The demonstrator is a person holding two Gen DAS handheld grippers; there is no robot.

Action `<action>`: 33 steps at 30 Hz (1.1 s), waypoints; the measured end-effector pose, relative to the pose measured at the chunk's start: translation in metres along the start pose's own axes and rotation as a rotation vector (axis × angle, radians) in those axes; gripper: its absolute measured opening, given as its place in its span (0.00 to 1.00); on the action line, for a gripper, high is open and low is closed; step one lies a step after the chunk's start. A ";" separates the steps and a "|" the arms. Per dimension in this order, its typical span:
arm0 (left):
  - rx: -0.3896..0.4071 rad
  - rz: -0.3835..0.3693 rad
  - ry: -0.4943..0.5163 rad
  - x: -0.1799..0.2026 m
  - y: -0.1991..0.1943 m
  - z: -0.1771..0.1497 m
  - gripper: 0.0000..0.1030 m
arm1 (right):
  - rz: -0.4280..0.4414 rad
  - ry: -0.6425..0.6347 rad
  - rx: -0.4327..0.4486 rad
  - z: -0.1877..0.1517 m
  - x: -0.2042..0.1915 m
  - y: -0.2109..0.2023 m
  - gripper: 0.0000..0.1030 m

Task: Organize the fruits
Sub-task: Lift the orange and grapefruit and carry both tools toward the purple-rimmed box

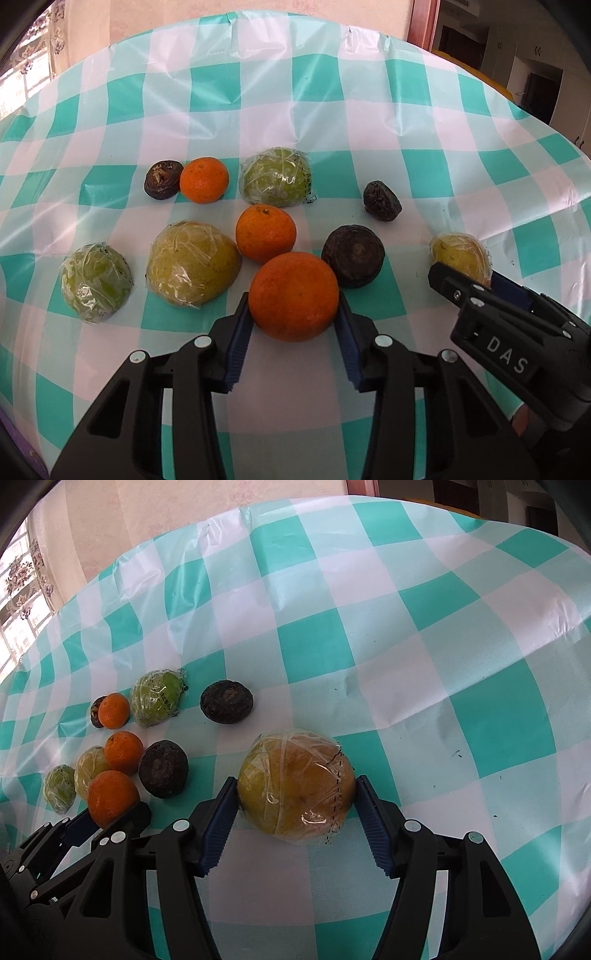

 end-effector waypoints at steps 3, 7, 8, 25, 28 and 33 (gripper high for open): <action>0.018 -0.066 -0.078 -0.014 -0.006 -0.004 0.41 | 0.007 0.011 0.009 -0.001 0.001 -0.001 0.60; 0.026 -0.103 -0.118 -0.027 -0.010 -0.012 0.41 | 0.070 0.036 0.028 -0.005 0.008 -0.008 0.60; 0.027 -0.108 -0.118 -0.027 -0.011 -0.014 0.41 | 0.090 0.039 0.027 -0.007 0.008 -0.009 0.60; 0.043 -0.240 -0.193 -0.057 -0.063 -0.108 0.41 | 0.282 -0.067 0.031 -0.093 -0.041 -0.056 0.61; 0.059 -0.249 -0.212 -0.068 -0.074 -0.126 0.41 | 0.294 -0.104 0.018 -0.110 -0.052 -0.062 0.61; 0.093 -0.244 -0.203 -0.077 -0.095 -0.155 0.41 | 0.318 -0.163 -0.007 -0.138 -0.068 -0.070 0.61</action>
Point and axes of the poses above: each gripper's, at about its wrist camera, not at the fingertips, and y roughly the way its jaws point, x to its right, z to its top, the point moved 8 cm from there along y, roughly the way its jaws point, and after that the axes turned 13 degrees about -x, right-handed, at the moved point
